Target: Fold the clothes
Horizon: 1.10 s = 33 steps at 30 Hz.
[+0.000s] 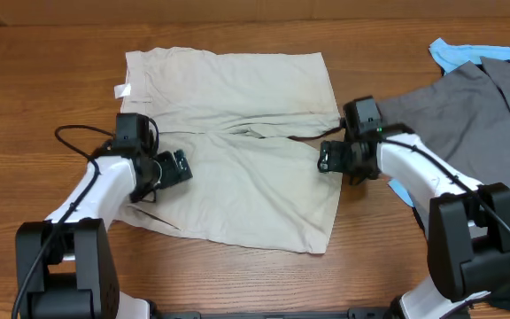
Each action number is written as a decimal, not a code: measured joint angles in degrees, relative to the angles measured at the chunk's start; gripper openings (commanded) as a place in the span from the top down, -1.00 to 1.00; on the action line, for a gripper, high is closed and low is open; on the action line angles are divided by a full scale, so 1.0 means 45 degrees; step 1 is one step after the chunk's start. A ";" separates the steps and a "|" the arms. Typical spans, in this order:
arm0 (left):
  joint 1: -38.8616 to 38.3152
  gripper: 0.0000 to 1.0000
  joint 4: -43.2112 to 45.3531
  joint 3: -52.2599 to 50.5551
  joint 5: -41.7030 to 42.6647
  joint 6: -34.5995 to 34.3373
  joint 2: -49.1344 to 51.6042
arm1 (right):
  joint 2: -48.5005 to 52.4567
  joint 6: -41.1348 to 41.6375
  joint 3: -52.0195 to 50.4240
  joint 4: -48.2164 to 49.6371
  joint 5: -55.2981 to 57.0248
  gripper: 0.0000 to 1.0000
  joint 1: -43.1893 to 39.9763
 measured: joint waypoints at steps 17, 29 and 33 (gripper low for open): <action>0.2263 -1.00 -0.7698 0.3619 -0.1836 -0.3021 -0.0505 | -0.2331 0.1579 0.4809 -0.7825 0.0797 -1.00 0.0005; 0.4503 -1.00 -0.3755 -0.0253 -0.2181 -0.3803 -0.1564 | -0.4114 0.4260 0.4809 -0.8238 0.1894 -1.00 0.0005; 0.5047 -1.00 -0.2569 -0.0476 -0.2317 -0.3774 -0.1564 | -0.4163 0.4367 0.4809 -0.8301 0.1991 -1.00 0.0005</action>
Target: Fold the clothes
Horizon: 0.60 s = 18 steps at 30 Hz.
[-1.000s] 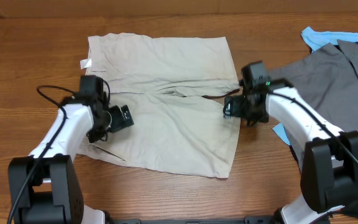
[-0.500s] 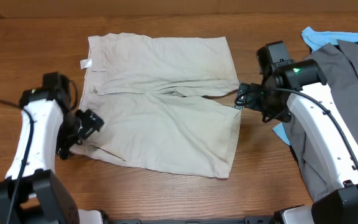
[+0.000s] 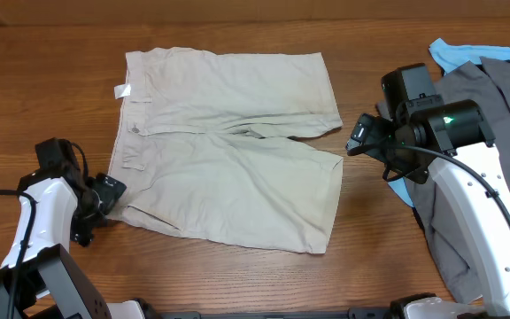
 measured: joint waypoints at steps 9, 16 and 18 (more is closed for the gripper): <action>0.0000 -0.93 0.0928 -0.0612 -0.0005 0.0044 0.0000 | 0.0000 0.0102 -0.0019 -0.0005 0.0034 -1.00 0.0000; 0.0000 -0.65 0.3181 -0.2113 0.0146 0.0083 -0.0131 | 0.0000 0.0146 -0.0024 -0.0049 0.0029 -1.00 0.0000; 0.0000 -0.41 0.3356 -0.2176 0.0165 0.0160 -0.0175 | 0.0000 0.0151 -0.0024 -0.0063 0.0029 -1.00 0.0000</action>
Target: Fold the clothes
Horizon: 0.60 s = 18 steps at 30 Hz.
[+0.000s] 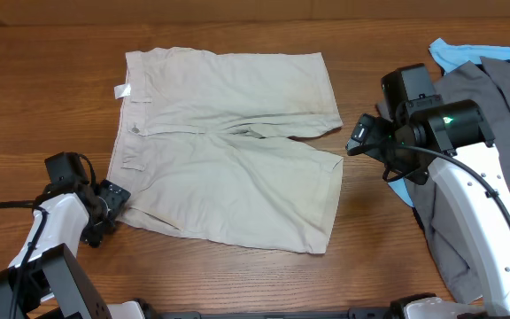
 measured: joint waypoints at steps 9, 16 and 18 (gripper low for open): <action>-0.0078 0.92 0.0359 -0.0044 0.0398 0.0335 -0.0185 | 0.0000 0.0034 0.0000 -0.0194 -0.0010 -1.00 0.0000; -0.0073 0.91 -0.1491 0.0350 0.0894 0.0457 -0.0209 | -0.0005 0.0636 -0.0248 -0.0452 -0.0340 -1.00 0.0005; -0.0073 0.92 -0.2113 0.0559 0.1117 0.0563 -0.0175 | -0.0005 0.0996 -0.0835 -0.0029 -0.0665 -1.00 0.0019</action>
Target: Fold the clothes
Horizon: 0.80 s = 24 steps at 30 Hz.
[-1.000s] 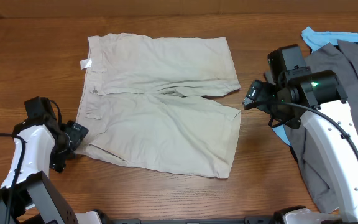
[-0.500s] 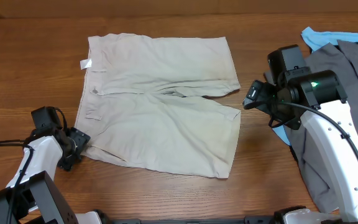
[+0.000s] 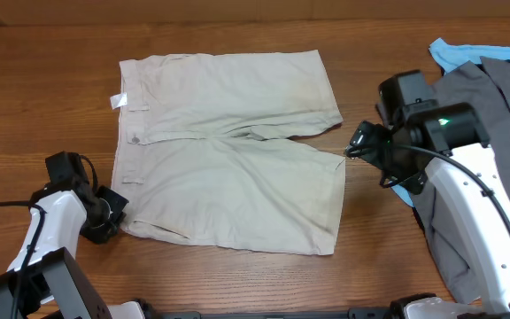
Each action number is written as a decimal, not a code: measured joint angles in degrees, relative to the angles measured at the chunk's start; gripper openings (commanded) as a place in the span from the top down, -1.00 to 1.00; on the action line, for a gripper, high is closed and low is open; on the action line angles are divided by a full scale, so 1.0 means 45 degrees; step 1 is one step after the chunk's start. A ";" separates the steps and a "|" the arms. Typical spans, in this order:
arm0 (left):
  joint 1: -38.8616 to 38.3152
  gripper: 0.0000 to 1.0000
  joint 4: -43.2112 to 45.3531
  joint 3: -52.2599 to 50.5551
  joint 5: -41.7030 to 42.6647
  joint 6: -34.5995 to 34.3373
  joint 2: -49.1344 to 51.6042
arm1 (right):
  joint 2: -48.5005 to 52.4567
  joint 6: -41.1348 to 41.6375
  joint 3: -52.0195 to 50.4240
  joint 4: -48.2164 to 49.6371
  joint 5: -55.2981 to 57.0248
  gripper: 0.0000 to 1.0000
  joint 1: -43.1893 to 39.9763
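Observation:
Beige shorts (image 3: 228, 151) lie flat mid-table, waistband to the left and both legs pointing right. My left gripper (image 3: 113, 213) sits low at the near-left waistband corner, and its fingers look closed on the cloth edge. My right gripper (image 3: 353, 150) points down-left at the hem corner of the near leg. Its fingertips are dark and small against the wood, so the overhead view does not show whether they are open or shut.
A grey garment (image 3: 494, 115) lies heaped at the right, partly under my right arm, with a light blue garment (image 3: 454, 51) showing behind it. The wooden table (image 3: 51, 106) shows bare at the left and along the front edge.
The shorts have shifted and flattened: the waistband edge now lies further left and straighter, and the near hem reaches further right. My left gripper moved slightly nearer, and my right gripper dropped a little toward the hem.
Both grippers first rested on the shorts, the left near the waistband and the right at the crotch side. Then both stood off the cloth, left at the near-left corner and right raised at the hem. Now the shorts lie more spread out.

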 measured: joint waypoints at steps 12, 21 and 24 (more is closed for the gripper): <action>0.0000 0.86 -0.1098 0.0607 0.0539 0.0903 0.0053 | -0.1943 0.2574 -0.5265 0.2424 -0.2943 -0.99 0.1608; 0.0000 0.85 -0.1311 0.0612 0.0627 0.0947 0.0053 | -0.2977 0.6023 -0.7825 0.3803 -0.3881 -0.88 0.2560; 0.0000 0.84 -0.1365 0.0622 0.0670 0.0991 0.0053 | -0.3021 0.6873 -0.9360 0.5848 -0.4444 -0.88 0.2851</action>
